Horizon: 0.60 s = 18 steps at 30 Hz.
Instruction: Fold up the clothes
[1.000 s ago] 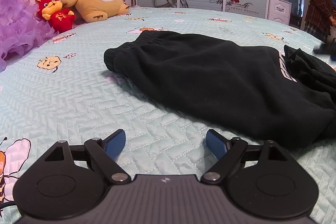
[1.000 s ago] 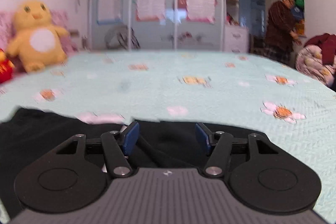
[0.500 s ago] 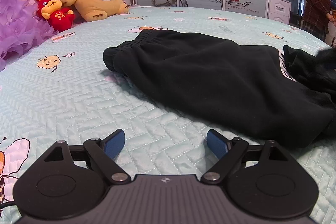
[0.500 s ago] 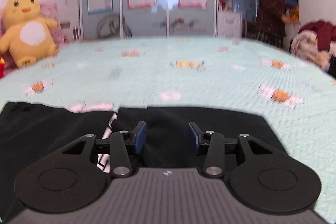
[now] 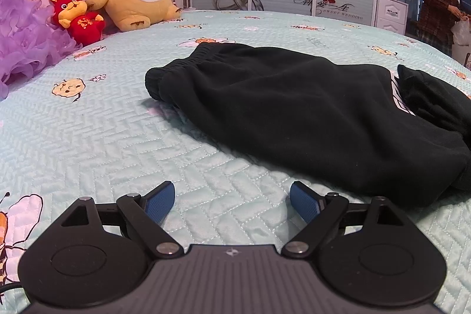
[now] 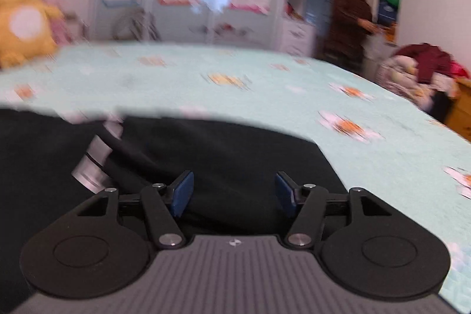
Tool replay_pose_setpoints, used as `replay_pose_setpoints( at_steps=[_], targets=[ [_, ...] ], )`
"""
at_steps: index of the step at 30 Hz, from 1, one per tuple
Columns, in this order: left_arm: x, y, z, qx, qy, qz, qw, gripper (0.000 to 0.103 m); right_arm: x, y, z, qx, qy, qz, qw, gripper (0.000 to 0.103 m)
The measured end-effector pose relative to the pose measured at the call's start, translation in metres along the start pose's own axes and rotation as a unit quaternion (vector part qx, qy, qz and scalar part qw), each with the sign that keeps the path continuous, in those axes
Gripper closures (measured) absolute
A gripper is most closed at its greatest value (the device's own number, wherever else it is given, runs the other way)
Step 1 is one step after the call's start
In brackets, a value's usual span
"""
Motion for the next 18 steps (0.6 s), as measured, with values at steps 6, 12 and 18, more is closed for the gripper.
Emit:
replay_pose_setpoints(
  at_steps=[6, 12, 18],
  targets=[
    [-0.0009, 0.0002, -0.0006, 0.0, -0.001, 0.001, 1.0, 0.014, -0.0034, -0.0087, -0.0082, 0.021, -0.03, 0.011, 0.999, 0.036],
    [-0.0003, 0.0001, -0.0007, 0.001, 0.0, 0.001, 1.0, 0.014, -0.0067, -0.0074, -0.0106, 0.022, -0.046, 0.018, 0.999, 0.033],
    [0.0, -0.0006, -0.0005, 0.002, 0.0, 0.0, 1.0, 0.013, -0.0052, -0.0072, -0.0101, 0.024, -0.053, 0.017, 0.998, 0.031]
  ],
)
Point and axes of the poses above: each gripper's, at about its wrist camera, not at the fingertips, and y roughly against the way its jaws point, x to its left, z to its top, the point moved 9 cm from there along -y, roughly the way its jaws point, and after that the axes turned 9 degrees about y, right-handed, at the moved point
